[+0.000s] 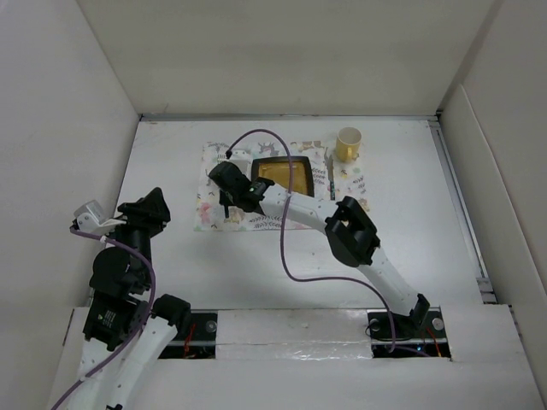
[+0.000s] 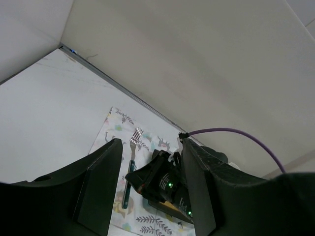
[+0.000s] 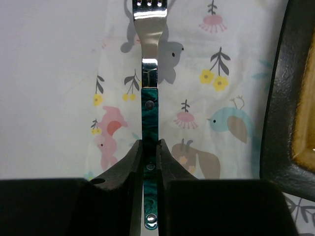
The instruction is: Set the dinner table for one person
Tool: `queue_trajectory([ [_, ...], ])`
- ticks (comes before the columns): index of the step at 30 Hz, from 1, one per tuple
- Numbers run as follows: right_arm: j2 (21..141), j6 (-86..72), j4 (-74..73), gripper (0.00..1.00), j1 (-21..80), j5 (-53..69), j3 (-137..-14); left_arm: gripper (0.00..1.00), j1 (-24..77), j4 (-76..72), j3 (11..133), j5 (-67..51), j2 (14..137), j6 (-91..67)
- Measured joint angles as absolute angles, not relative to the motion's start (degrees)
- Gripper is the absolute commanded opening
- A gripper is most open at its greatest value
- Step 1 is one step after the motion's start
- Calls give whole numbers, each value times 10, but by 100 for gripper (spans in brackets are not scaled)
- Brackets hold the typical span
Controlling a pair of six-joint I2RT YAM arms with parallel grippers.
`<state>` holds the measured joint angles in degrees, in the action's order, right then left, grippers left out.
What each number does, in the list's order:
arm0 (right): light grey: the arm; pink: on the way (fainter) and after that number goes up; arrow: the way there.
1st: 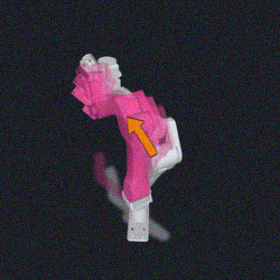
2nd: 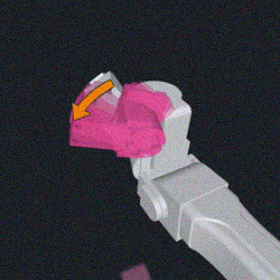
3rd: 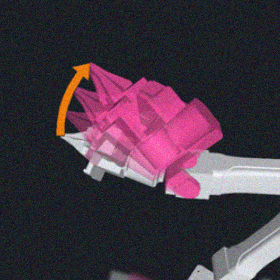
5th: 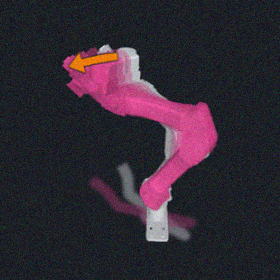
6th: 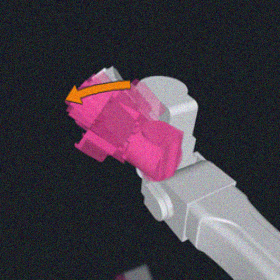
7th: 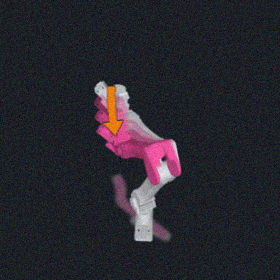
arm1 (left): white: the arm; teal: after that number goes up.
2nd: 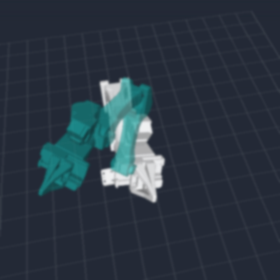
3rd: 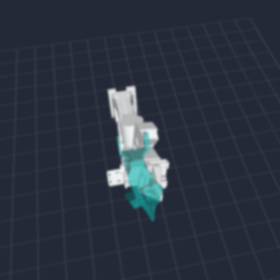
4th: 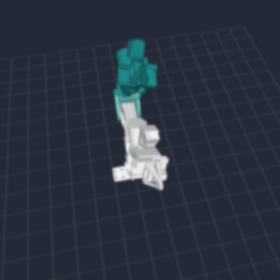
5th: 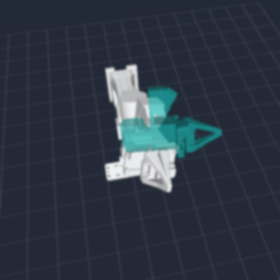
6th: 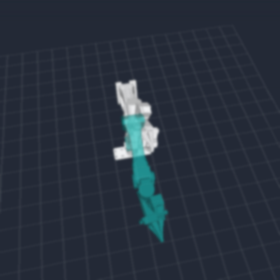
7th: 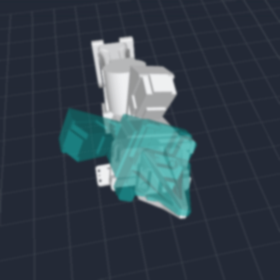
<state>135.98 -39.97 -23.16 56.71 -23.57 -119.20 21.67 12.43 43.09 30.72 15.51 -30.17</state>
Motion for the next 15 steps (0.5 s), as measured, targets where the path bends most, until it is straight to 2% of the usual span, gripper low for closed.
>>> queue_trajectory([
  [15, 1405, -510, -258, 0, 558, -259, -1227, 49, 217, 124, 431, 300, 152, -303],
])
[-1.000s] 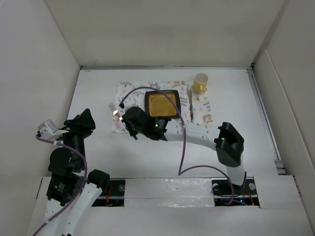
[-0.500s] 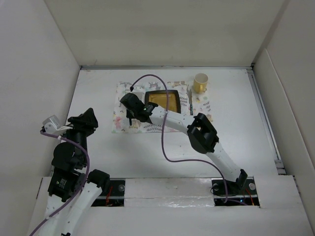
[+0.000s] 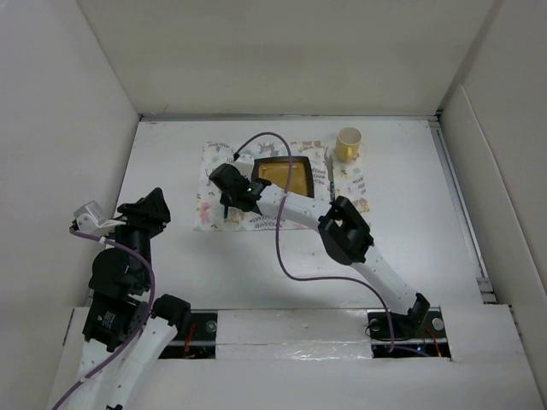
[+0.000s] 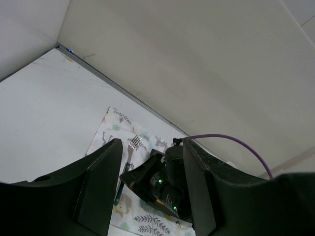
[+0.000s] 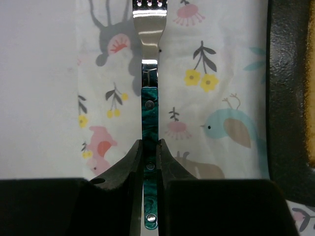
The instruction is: Set the dinner table for one person
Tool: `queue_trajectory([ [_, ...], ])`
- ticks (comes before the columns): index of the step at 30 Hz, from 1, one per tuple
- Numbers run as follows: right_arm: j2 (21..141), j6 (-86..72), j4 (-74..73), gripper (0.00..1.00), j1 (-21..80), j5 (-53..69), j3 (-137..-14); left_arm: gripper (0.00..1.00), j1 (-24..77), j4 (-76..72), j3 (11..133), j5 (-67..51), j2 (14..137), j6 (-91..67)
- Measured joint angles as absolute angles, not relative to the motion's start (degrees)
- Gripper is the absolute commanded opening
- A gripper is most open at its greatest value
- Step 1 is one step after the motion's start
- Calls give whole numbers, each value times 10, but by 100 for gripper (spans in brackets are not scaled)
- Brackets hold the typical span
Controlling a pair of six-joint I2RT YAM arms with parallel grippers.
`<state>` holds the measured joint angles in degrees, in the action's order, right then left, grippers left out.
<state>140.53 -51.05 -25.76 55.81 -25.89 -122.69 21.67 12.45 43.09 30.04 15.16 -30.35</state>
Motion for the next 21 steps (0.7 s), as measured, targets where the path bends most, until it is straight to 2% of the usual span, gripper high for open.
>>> queue_trajectory([
  [7, 1439, -507, -271, 0, 539, -255, -1239, 49, 217, 124, 431, 300, 152, -303],
  [10, 1444, -507, -270, 4, 531, -250, -1244, 49, 217, 124, 431, 300, 152, -303],
  [21, 1479, -477, -266, 5, 521, -216, -1300, 49, 217, 124, 431, 297, 152, -303],
])
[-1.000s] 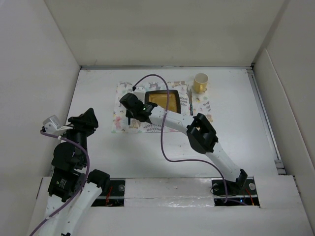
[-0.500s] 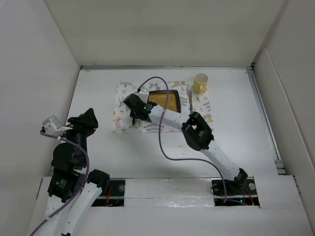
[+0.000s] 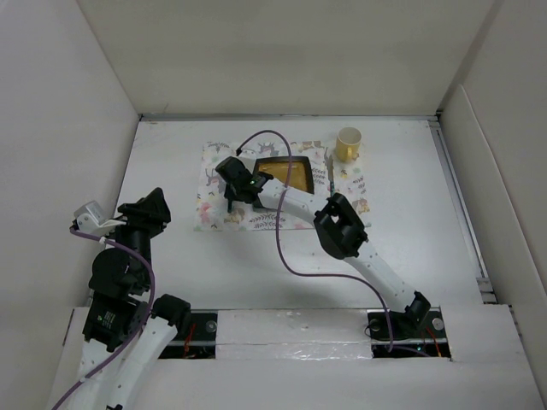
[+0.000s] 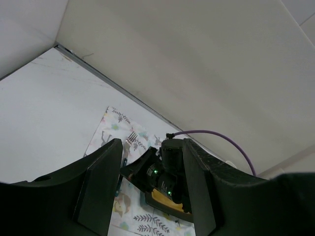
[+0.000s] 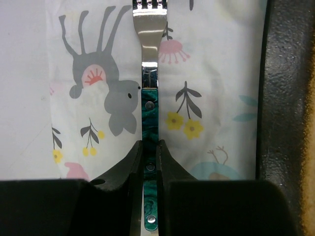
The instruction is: Set the dinner table for one person
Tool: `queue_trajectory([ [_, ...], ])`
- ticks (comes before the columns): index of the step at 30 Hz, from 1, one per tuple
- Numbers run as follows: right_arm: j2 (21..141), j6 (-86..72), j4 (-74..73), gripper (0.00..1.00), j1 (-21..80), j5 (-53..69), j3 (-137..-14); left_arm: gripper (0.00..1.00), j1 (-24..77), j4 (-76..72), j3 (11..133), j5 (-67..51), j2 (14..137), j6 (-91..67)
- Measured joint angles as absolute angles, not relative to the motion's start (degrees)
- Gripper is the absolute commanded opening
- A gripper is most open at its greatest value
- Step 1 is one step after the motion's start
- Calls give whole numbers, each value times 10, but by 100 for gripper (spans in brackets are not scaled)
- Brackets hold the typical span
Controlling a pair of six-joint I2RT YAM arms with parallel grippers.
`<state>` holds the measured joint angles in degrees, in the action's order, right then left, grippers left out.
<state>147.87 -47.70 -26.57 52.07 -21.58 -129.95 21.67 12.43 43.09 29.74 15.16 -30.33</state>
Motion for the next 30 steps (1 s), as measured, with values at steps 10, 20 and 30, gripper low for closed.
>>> queue_trajectory([
  [10, 1486, -463, -263, 25, 516, -203, -1311, 49, 217, 124, 431, 293, 152, -303],
  [20, 1449, -440, -210, 66, 513, -192, -1247, 56, 217, 124, 431, 294, 152, -303],
  [30, 1148, -318, -107, 100, 567, -214, -1002, 75, 217, 127, 431, 291, 152, -292],
])
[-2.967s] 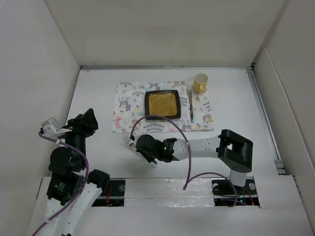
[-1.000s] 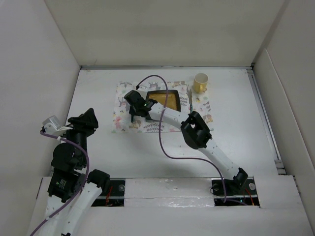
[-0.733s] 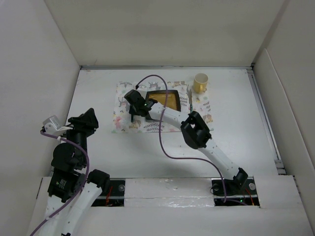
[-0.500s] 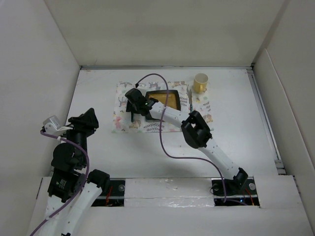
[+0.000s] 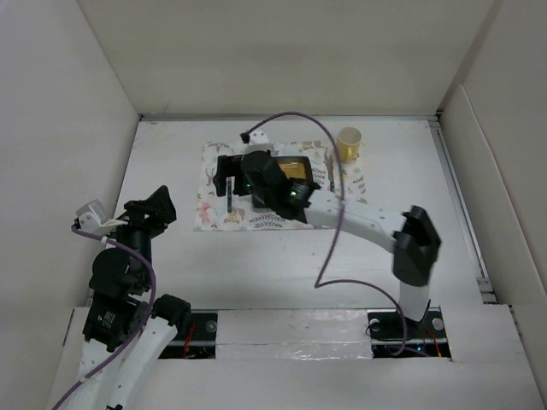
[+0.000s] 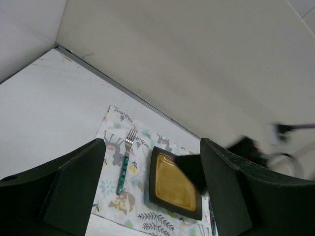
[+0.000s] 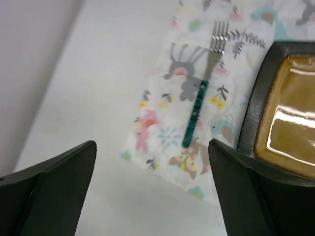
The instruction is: Set the dinner table for one person
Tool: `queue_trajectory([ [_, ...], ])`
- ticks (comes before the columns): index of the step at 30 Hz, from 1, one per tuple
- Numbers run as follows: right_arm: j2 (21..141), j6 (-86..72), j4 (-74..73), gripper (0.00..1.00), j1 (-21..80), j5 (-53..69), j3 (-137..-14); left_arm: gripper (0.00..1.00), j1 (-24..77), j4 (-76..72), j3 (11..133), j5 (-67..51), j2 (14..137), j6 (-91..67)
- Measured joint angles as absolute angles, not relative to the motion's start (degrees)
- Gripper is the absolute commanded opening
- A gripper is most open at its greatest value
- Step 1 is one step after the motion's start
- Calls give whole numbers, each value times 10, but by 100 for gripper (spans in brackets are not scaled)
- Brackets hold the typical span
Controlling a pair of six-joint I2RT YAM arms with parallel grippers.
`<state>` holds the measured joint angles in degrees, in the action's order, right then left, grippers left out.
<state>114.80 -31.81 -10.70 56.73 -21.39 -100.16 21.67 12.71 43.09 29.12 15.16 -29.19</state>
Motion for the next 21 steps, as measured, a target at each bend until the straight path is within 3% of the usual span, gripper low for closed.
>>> queue_trajectory([
  [8, 634, -163, 58, 100, 641, -260, -668, 82, 217, 127, 431, 264, 138, -270],
  [13, 330, -146, 53, 100, 630, -382, -575, 85, 217, 123, 432, 250, 104, -265],
  [17, 178, -162, 7, 100, 616, -499, -527, 86, 216, 115, 433, 242, 84, -260],
  [21, 124, -206, -92, 100, 615, -597, -478, 87, 216, 126, 450, 241, 101, -257],
])
